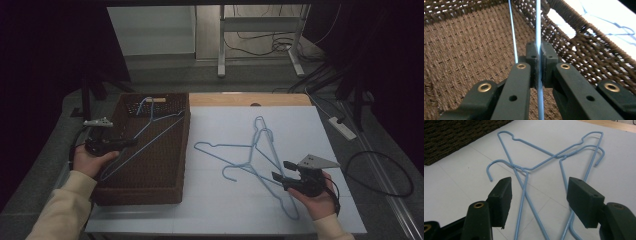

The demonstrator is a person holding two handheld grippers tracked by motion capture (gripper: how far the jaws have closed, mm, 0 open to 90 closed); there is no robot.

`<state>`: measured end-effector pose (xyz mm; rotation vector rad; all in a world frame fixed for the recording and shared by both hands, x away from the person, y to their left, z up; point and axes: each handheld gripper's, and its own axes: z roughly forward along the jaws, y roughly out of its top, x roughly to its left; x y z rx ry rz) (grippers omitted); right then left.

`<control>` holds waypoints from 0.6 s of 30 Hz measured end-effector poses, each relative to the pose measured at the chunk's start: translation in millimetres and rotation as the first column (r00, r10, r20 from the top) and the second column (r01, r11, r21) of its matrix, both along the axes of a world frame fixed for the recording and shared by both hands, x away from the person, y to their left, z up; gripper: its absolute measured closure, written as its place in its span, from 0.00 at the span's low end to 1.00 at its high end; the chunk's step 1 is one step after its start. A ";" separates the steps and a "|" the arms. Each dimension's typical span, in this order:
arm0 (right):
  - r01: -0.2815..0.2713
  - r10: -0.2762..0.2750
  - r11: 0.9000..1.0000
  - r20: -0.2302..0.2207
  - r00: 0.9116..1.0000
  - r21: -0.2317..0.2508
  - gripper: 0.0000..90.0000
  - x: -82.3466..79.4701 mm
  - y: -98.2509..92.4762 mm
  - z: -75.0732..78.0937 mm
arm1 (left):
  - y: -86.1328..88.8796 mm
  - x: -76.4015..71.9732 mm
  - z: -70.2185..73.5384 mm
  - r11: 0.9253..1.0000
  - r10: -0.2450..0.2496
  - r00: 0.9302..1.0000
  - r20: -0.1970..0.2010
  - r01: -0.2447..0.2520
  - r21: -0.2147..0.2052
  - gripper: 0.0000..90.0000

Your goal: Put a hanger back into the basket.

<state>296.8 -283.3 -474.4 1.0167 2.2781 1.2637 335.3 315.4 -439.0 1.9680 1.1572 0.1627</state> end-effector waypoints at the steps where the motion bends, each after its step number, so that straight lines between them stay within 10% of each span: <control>1: 0.000 0.000 1.000 0.000 1.000 0.000 0.42 0.1 -0.2 0.0 | -0.1 1.1 -1.0 1.000 0.003 1.000 -0.002 -0.003 0.003 0.96; 5: -0.001 0.001 1.000 -0.001 1.000 -0.002 0.42 -0.1 -0.2 -0.1 | 0.3 4.8 -2.6 0.997 0.054 0.999 0.004 -0.054 0.060 0.96; 7: 0.001 -0.001 1.000 -0.004 1.000 -0.003 0.42 0.2 -0.4 -0.3 | -1.8 6.2 -2.4 0.983 0.094 0.996 0.000 -0.093 0.158 0.96; 18: -0.002 0.002 1.000 -0.006 1.000 -0.011 0.42 0.4 2.0 -1.7 | -8.8 15.0 -13.7 0.930 0.164 0.985 -0.051 -0.137 0.340 0.95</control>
